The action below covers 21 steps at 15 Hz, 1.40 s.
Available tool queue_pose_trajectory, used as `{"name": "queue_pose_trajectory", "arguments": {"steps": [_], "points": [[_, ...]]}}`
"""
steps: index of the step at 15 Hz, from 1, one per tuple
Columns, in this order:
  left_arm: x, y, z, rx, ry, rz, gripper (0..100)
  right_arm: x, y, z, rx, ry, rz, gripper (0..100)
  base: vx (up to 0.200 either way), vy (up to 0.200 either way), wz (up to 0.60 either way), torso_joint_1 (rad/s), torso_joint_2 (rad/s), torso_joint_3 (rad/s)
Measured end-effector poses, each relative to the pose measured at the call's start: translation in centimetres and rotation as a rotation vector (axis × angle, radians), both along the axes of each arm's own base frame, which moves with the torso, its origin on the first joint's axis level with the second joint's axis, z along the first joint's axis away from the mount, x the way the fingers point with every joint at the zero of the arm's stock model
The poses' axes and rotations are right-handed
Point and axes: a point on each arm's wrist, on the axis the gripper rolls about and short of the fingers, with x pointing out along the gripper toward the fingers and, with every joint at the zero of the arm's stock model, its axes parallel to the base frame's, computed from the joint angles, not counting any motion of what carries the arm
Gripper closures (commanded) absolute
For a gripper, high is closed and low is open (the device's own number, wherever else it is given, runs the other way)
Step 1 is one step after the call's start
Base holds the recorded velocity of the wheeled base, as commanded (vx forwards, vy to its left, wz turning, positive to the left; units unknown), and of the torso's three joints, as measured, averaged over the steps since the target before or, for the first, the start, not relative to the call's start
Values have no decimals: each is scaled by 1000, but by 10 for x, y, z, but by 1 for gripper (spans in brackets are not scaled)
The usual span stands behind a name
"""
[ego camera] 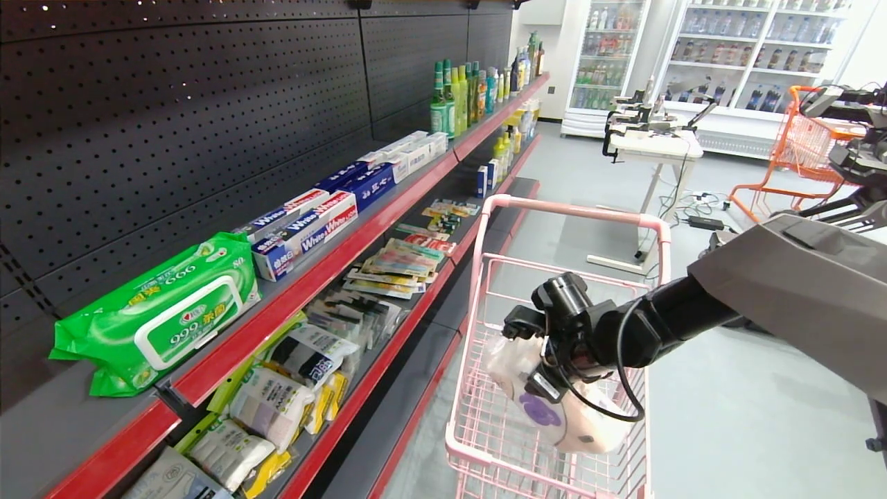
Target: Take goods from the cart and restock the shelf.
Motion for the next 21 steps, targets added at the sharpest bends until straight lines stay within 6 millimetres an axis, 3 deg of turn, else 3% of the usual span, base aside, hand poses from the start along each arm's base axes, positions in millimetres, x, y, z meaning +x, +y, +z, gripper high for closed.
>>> {"name": "queue_pose_trajectory", "arguments": {"steps": [7,12,15,21], "points": [[0,0,0,0,0,0,0,6,-40,69,73,-163,-160,100,0,0,0,0,0,0],[0,0,0,0,0,0,0,0,-93,128,127,-317,-290,100,0,0,0,0,0,0],[0,0,0,0,0,0,0,-18,-129,170,154,-438,-379,100,0,0,0,0,0,0],[0,0,0,0,0,0,0,-85,-155,211,184,-567,-432,100,0,0,0,0,0,0]]}}
